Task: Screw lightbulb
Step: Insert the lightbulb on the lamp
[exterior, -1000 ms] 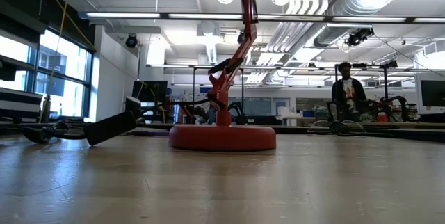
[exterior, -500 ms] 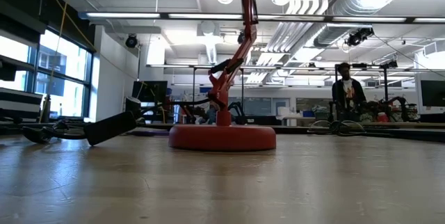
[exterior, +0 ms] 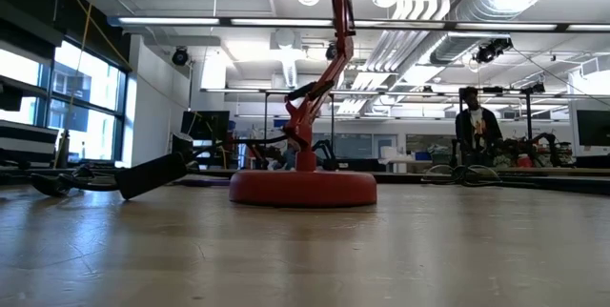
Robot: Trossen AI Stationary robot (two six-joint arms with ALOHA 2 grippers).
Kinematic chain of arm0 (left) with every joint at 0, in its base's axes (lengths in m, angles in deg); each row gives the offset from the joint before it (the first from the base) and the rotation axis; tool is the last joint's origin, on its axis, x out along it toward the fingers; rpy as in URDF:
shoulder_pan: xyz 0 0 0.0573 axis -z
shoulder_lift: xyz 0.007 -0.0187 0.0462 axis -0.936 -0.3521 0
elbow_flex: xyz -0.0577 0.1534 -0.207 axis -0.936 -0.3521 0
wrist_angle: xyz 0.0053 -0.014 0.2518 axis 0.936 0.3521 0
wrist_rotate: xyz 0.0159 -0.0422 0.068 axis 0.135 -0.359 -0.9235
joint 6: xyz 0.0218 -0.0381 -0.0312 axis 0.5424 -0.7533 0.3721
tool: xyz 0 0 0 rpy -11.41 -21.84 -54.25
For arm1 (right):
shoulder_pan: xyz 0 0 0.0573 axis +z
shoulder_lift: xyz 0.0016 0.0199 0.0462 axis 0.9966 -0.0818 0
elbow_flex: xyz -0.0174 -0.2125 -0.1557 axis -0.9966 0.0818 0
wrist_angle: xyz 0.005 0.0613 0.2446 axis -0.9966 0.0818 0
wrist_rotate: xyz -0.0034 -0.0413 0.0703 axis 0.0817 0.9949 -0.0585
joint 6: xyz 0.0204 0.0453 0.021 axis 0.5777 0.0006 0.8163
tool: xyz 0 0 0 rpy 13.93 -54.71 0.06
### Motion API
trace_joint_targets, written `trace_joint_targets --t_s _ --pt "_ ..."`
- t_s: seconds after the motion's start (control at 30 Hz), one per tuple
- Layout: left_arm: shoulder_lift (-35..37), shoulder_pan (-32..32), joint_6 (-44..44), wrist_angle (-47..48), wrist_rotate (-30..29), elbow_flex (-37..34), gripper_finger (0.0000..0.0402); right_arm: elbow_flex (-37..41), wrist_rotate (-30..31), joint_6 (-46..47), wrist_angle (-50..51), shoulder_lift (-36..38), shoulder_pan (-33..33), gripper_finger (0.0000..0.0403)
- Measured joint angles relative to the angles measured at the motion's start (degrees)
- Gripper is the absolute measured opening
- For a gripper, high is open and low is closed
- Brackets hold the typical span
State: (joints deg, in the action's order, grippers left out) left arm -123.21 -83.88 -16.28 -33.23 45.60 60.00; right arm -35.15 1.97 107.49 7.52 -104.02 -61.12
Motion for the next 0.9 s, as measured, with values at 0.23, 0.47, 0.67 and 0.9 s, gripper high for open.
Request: trace_joint_targets --t_s 0.23,0.47,0.67,0.9 --pt "1.12 -2.84 2.06 5.47 -0.61 -0.02 0.0000 0.00 -0.69 -0.18 0.01 0.00 0.04 0.0250" --pt "0.72 -3.58 1.34 -0.80 -0.33 0.00 0.0000 0.00 -0.71 -0.18 0.02 0.00 0.04 0.0250" --pt "0.71 -1.77 -0.35 -0.34 -0.15 0.00 0.0000 0.00 -0.71 -0.60 0.02 0.00 0.04 0.0250" --pt "0.55 0.62 -0.52 -0.72 -0.58 0.00 0.0000 0.00 -0.73 -1.25 0.02 0.00 0.04 0.0250"
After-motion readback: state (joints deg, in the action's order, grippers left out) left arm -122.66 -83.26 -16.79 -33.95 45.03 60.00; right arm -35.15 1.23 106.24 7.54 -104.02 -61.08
